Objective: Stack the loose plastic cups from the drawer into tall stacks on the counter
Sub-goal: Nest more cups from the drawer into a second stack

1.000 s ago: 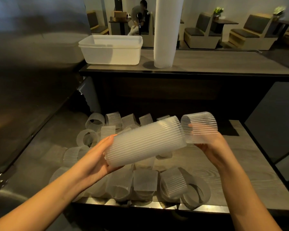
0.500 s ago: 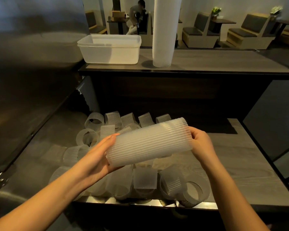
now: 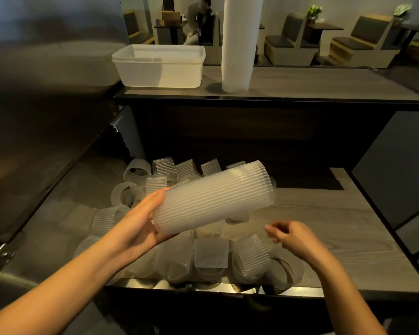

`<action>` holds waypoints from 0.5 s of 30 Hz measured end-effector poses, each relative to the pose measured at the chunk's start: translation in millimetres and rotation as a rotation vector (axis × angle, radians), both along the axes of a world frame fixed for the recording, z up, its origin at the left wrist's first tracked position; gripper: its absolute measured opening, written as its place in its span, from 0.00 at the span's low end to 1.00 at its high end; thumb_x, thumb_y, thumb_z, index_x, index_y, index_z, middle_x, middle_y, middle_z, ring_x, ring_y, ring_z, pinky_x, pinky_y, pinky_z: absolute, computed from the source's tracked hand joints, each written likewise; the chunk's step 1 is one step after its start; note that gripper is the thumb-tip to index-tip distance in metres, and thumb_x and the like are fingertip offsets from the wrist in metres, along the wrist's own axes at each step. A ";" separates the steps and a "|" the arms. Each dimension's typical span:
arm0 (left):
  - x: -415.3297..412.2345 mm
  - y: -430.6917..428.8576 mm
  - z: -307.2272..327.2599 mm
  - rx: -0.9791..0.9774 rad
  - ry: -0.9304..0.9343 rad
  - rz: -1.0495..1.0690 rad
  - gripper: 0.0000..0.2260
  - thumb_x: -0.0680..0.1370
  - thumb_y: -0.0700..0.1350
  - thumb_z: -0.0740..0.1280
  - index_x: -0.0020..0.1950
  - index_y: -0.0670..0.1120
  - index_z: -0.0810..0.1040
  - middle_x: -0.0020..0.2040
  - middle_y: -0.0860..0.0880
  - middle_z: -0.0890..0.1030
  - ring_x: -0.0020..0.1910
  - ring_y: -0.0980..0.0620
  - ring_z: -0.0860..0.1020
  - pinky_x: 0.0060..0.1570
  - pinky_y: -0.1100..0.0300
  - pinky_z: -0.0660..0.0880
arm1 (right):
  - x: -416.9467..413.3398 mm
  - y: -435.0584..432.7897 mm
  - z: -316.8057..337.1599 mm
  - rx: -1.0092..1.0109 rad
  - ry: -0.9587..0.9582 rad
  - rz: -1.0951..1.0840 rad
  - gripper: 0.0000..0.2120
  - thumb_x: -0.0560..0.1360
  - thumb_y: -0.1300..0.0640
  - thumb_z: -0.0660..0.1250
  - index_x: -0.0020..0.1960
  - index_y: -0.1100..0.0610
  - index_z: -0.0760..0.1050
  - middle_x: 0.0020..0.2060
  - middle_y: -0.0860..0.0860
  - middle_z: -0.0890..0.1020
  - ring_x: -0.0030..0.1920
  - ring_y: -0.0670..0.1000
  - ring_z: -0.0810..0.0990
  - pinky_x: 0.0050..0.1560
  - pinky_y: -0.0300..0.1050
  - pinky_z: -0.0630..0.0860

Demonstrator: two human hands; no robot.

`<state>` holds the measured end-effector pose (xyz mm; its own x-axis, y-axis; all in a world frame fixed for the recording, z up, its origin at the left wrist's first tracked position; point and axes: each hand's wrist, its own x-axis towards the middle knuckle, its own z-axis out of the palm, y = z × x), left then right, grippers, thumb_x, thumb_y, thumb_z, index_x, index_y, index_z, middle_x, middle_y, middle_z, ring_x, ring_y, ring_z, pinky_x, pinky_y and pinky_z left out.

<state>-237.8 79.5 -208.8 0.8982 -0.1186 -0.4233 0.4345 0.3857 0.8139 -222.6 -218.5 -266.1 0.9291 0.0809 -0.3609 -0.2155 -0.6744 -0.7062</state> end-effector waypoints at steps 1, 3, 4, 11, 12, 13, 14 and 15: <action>-0.1 -0.6 0.1 -0.003 0.000 -0.003 0.18 0.69 0.51 0.65 0.57 0.48 0.78 0.57 0.45 0.77 0.53 0.46 0.77 0.46 0.51 0.79 | -3.4 -0.4 -3.3 -0.001 0.044 0.016 0.11 0.76 0.47 0.60 0.54 0.51 0.74 0.45 0.46 0.79 0.46 0.44 0.76 0.46 0.37 0.72; -0.5 -1.4 -0.2 -0.005 -0.001 -0.008 0.18 0.69 0.51 0.65 0.57 0.48 0.78 0.57 0.45 0.78 0.53 0.46 0.78 0.46 0.51 0.79 | -9.6 2.1 -6.0 0.033 0.085 0.019 0.08 0.75 0.47 0.61 0.49 0.49 0.75 0.41 0.46 0.80 0.43 0.43 0.77 0.46 0.38 0.72; -0.7 -1.6 -0.5 -0.005 0.000 -0.007 0.18 0.69 0.50 0.65 0.57 0.48 0.78 0.56 0.45 0.78 0.53 0.46 0.78 0.45 0.52 0.79 | -11.6 3.9 -7.3 0.061 0.093 0.011 0.08 0.75 0.47 0.62 0.48 0.49 0.76 0.39 0.46 0.80 0.42 0.43 0.77 0.44 0.37 0.71; -1.3 -1.2 -0.8 0.005 0.001 -0.019 0.19 0.68 0.51 0.65 0.57 0.48 0.78 0.57 0.45 0.77 0.54 0.45 0.77 0.45 0.51 0.79 | -16.4 16.2 -9.5 0.277 0.077 -0.082 0.06 0.74 0.58 0.66 0.41 0.55 0.80 0.32 0.46 0.81 0.34 0.43 0.76 0.35 0.33 0.71; -1.3 -1.2 -0.8 0.004 -0.001 -0.018 0.19 0.68 0.51 0.65 0.57 0.48 0.78 0.57 0.45 0.77 0.54 0.45 0.77 0.45 0.51 0.79 | -16.3 15.6 -8.7 0.321 0.084 -0.105 0.06 0.74 0.59 0.65 0.41 0.56 0.80 0.30 0.46 0.80 0.32 0.43 0.75 0.35 0.34 0.71; -1.4 -1.0 -0.6 0.000 -0.003 -0.018 0.18 0.69 0.51 0.65 0.57 0.48 0.78 0.57 0.45 0.77 0.53 0.45 0.77 0.45 0.51 0.79 | -16.0 13.8 -7.3 0.366 0.079 -0.123 0.06 0.75 0.59 0.65 0.41 0.56 0.80 0.28 0.45 0.79 0.31 0.43 0.74 0.36 0.36 0.71; -1.4 -0.6 -0.5 -0.005 -0.004 -0.016 0.18 0.69 0.51 0.65 0.57 0.48 0.78 0.57 0.45 0.77 0.53 0.46 0.77 0.45 0.52 0.79 | -15.5 11.8 -4.6 0.406 0.056 -0.142 0.06 0.75 0.59 0.65 0.41 0.57 0.80 0.26 0.46 0.78 0.30 0.44 0.73 0.36 0.38 0.70; -1.3 -0.3 -0.2 -0.010 -0.004 -0.015 0.18 0.69 0.51 0.65 0.57 0.48 0.78 0.57 0.45 0.77 0.53 0.46 0.77 0.44 0.52 0.80 | -15.1 9.3 -1.0 0.447 0.012 -0.174 0.06 0.74 0.59 0.64 0.42 0.57 0.79 0.26 0.46 0.78 0.30 0.45 0.73 0.36 0.38 0.71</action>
